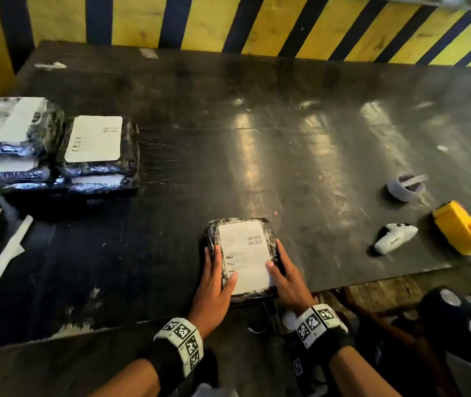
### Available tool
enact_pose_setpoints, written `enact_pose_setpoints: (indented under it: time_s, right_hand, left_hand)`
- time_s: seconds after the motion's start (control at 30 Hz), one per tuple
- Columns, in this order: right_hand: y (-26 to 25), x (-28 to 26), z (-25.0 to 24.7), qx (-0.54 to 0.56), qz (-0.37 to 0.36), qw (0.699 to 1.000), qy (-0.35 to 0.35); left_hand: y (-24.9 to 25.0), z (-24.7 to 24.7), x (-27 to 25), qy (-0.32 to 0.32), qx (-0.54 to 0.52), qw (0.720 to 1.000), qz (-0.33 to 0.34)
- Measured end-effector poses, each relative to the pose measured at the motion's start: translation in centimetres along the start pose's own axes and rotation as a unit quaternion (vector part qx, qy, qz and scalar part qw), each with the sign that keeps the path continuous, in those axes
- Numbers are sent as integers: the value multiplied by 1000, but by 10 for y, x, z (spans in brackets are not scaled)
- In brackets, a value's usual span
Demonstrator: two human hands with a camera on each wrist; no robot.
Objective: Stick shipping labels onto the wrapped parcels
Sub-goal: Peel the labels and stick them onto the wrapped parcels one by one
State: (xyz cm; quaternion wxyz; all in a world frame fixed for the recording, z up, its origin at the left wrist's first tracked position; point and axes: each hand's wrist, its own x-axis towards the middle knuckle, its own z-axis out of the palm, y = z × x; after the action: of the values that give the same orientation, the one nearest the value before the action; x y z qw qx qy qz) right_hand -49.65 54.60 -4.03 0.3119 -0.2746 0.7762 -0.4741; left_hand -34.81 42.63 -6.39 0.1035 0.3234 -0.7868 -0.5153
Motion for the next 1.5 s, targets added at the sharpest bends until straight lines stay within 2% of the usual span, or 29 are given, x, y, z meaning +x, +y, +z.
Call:
enact_pose_setpoints:
  time_s: [0.27,0.33,0.43,0.5,0.67,0.8,0.97,1.13,1.3,1.47,1.5]
  right_hand:
    - [2,-1,2,-5,-19,999,-28]
    - [-1,1,1,-67,-42,997,-21]
    - [-23,12,3,-214,-111,970,43]
    - [-54,22,17,-229,-162,959,22]
    - [-133,62,97,-263,-235,932,-88]
    - [-189,83,187,-261,-281,911,-151]
    - [-235,98,303,-253,-315,895,-191]
    - [-261,104,406,-263,-322,882,-223]
    - [-266,108,468,-294,-295,878,-237]
    - [-255,103,490,-326,-286,866,-247]
    - [-253,103,492,-327,-287,867,-242]
  left_hand:
    - [3,-7,-1,-13,-4,1000,-1]
    - [6,-16,-1,-25,-3,1000,-10]
    - [10,-43,0,-25,16,999,-17]
    - [11,-71,0,-14,50,999,-11]
    - [4,-166,-4,57,135,989,-10]
    - [-20,-263,-18,145,138,979,-46]
    - [-66,-377,-47,242,149,955,-79]
    - [-132,-463,-69,282,143,942,-115]
    - [-181,-501,-70,260,186,935,-154]
    - [-209,-504,-59,227,210,934,-179]
    - [-208,-505,-57,246,185,935,-175]
